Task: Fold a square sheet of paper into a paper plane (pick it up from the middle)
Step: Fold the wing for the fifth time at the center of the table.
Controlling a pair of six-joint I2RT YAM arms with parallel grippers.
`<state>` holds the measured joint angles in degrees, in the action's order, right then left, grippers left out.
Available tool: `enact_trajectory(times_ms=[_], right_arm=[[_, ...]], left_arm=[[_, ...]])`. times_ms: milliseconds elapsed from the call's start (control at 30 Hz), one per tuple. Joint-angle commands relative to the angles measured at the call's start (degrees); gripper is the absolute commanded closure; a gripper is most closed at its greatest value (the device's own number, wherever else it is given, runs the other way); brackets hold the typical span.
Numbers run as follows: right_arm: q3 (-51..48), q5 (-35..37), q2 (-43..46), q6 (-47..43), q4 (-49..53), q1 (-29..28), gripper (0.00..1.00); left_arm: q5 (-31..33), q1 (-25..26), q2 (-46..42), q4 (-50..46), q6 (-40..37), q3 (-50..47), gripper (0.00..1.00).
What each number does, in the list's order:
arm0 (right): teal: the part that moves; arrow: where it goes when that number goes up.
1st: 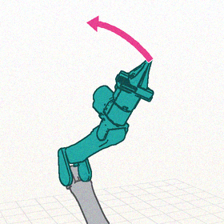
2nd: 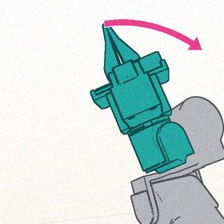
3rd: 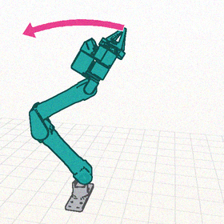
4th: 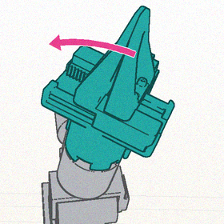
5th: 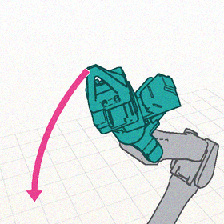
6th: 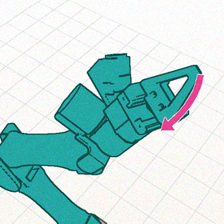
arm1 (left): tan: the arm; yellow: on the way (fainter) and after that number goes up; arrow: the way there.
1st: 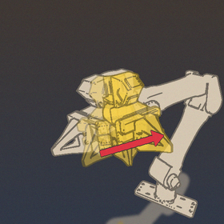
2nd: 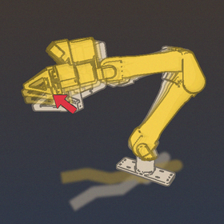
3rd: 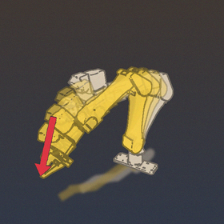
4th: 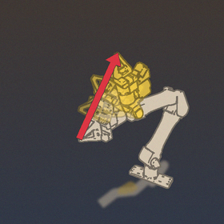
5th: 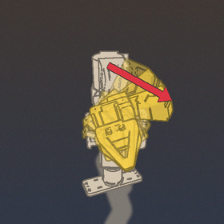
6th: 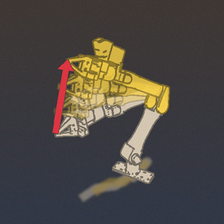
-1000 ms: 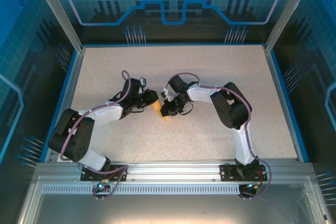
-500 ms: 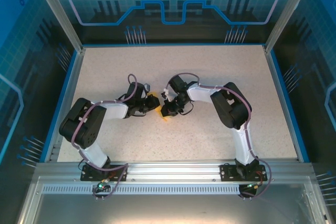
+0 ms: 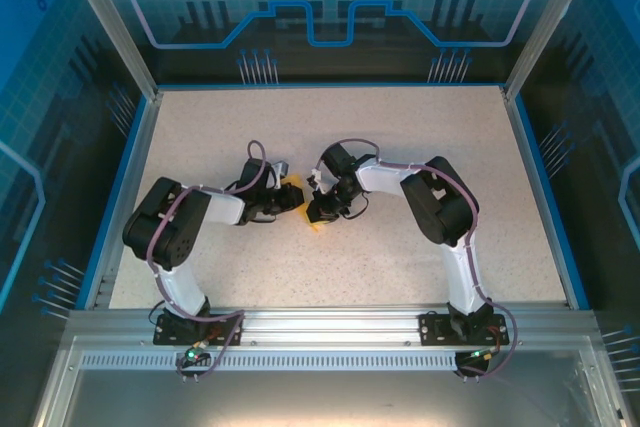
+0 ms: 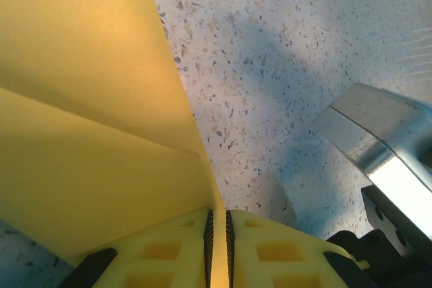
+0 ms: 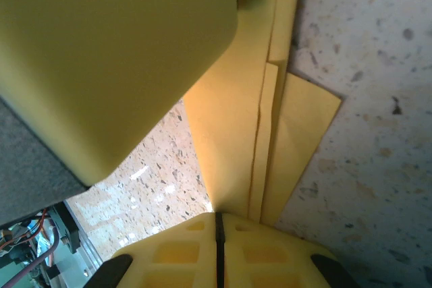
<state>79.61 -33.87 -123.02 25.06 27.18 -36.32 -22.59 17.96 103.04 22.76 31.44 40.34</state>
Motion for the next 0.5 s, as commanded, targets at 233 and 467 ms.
enact_trajectory(times_ms=[233, 467], right_arm=[[-3.3, 3.6, -3.3, -4.5, 11.8, 0.3, 0.91], [-4.4, 4.2, -3.0, -5.5, 12.7, 0.4, 0.91]], left_arm=[[1.1, -5.0, 3.6, -2.0, -5.7, 3.8, 0.81], [1.2, -7.2, 5.6, -3.3, -5.9, 7.0, 0.81]])
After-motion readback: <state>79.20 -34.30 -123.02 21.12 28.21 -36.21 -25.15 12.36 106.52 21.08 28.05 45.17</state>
